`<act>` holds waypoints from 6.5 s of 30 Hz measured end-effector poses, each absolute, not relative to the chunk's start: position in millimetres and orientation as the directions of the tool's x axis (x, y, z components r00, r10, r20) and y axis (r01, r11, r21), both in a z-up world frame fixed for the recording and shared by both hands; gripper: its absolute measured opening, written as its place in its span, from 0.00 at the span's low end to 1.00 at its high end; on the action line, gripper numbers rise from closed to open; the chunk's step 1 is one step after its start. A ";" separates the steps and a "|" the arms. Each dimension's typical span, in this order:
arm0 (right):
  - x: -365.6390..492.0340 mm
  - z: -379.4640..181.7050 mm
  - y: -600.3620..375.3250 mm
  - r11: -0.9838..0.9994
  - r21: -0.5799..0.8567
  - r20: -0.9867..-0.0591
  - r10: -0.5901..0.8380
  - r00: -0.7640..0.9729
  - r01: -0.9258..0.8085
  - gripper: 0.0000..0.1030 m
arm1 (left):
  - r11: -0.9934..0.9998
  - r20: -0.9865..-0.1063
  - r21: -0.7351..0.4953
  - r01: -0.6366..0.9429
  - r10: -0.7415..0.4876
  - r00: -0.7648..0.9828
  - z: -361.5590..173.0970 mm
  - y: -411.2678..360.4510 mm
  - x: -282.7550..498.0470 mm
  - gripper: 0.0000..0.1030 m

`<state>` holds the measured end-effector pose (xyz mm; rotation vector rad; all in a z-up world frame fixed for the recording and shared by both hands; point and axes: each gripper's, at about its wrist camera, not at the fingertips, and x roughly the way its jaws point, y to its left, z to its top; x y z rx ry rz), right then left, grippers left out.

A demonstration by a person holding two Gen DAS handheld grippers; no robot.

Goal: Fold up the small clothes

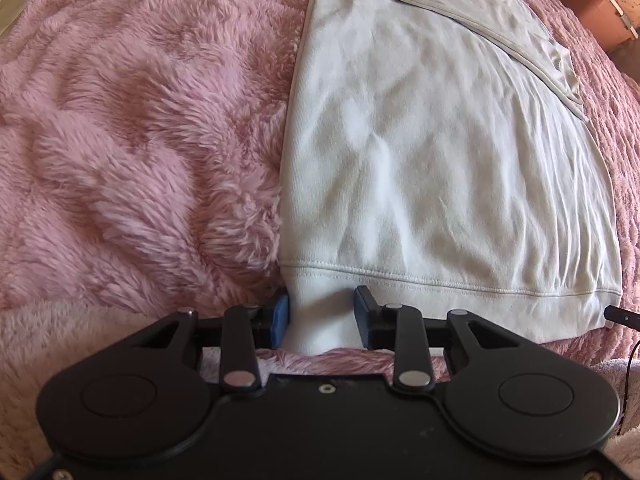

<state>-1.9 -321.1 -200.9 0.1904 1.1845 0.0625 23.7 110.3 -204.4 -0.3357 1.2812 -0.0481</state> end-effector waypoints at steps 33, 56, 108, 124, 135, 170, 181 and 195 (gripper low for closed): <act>104.7 -80.6 -346.0 0.917 0.399 -0.645 0.261 0.718 0.025 0.05 | 0.841 -0.652 -0.539 0.032 -0.441 0.617 -68.0 153.0 179.0 0.02; 384.4 -124.8 -356.4 0.883 0.445 -0.601 0.172 0.780 0.148 0.05 | 0.837 -0.722 -0.534 -0.121 -0.377 0.579 -145.8 181.3 465.1 0.02; 431.2 -181.7 -340.1 0.983 0.172 -0.665 0.063 0.744 0.071 0.29 | 0.929 -0.656 -0.363 0.073 -0.310 0.688 -176.2 147.1 439.2 0.30; 351.3 -165.3 -309.9 0.981 0.114 -0.649 0.191 0.737 -0.154 0.40 | 0.973 -0.618 -0.215 0.086 -0.204 0.759 -171.6 120.7 462.2 0.32; 349.5 -181.1 -313.0 0.979 0.161 -0.666 0.202 0.718 -0.126 0.40 | 0.980 -0.672 -0.191 0.062 -0.176 0.719 -185.5 135.2 482.1 0.25; 215.0 -164.2 -335.4 0.989 0.071 -0.674 0.143 0.725 -0.130 0.51 | 0.956 -0.617 -0.287 0.056 -0.230 0.753 -165.2 150.7 252.2 0.42; 211.9 -187.7 -360.6 0.984 0.160 -0.715 0.173 0.678 -0.082 0.22 | 0.891 -0.594 -0.447 0.080 -0.363 0.717 -196.8 173.7 223.8 0.41; 209.8 -187.4 -360.8 0.980 0.183 -0.717 0.188 0.671 -0.079 0.15 | 0.900 -0.637 -0.422 0.104 -0.377 0.672 -204.8 171.6 238.3 0.02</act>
